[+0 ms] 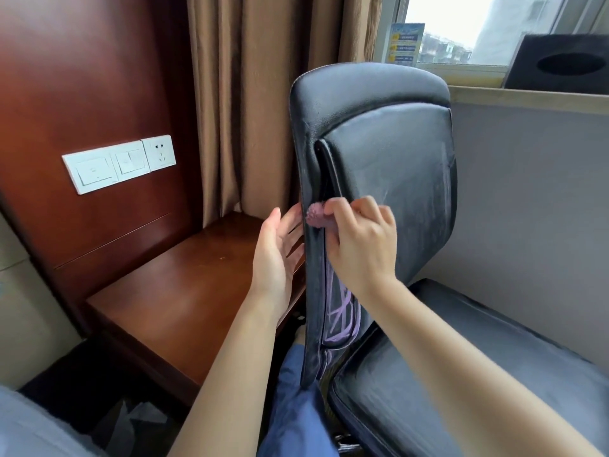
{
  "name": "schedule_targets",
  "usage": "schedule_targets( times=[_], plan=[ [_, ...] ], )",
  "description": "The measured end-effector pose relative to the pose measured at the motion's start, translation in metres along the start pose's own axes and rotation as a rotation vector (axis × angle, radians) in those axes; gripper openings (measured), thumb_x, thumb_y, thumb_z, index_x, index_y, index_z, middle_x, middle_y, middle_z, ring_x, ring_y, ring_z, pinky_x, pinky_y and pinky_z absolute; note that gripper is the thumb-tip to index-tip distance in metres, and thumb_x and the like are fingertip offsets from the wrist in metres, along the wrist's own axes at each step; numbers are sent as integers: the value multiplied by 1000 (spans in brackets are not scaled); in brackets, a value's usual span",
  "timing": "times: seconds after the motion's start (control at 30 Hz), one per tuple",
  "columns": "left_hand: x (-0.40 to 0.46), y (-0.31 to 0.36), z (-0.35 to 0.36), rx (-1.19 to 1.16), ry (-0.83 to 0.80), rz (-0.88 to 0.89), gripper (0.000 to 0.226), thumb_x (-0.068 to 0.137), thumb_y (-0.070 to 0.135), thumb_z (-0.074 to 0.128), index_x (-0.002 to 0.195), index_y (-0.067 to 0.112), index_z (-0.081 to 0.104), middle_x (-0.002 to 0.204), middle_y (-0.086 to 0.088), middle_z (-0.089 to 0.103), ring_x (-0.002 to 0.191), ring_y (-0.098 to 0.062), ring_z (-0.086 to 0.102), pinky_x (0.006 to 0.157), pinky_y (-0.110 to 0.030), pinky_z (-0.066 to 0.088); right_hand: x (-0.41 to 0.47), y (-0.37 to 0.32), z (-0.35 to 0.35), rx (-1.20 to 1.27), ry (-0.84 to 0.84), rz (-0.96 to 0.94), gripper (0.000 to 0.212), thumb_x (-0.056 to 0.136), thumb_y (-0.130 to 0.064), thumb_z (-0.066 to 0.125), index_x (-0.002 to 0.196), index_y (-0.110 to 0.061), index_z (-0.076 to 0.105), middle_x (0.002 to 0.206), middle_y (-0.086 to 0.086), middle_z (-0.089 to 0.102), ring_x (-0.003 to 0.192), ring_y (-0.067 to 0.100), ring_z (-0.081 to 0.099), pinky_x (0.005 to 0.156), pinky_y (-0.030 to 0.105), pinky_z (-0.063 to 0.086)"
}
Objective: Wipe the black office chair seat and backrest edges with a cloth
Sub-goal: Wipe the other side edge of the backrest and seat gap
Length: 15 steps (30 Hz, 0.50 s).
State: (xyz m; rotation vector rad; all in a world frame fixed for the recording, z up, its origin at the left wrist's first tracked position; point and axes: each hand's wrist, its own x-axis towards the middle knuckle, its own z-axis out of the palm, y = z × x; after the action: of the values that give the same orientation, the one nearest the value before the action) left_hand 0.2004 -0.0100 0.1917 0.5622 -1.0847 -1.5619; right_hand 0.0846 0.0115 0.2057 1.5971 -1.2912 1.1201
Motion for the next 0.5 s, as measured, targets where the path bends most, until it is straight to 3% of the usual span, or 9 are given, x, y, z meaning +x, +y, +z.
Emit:
schedule_targets(
  times=[0.17,0.37,0.5],
  plan=[
    [-2,2,2,-34,31,1,50,102,39,24,131,13,56,128,1,62,123,-15,54,111,-40,33,40,4,-2,-18,50,18,18,62,0,70,74,-10,61,53,-4,52,73,21,47,64,32,28],
    [0,2,1,2,11,-12,51,102,40,20,134,18,54,125,6,65,122,-10,55,111,-38,34,-16,4,5,-18,-39,-50,23,61,4,72,76,-12,64,59,-7,57,72,18,40,64,29,30],
    [-1,1,2,-5,7,-8,51,103,39,20,133,16,55,126,5,64,122,-10,54,112,-40,33,2,4,0,13,38,-31,23,63,2,68,78,-15,66,60,-10,60,73,17,42,67,31,31]
  ],
)
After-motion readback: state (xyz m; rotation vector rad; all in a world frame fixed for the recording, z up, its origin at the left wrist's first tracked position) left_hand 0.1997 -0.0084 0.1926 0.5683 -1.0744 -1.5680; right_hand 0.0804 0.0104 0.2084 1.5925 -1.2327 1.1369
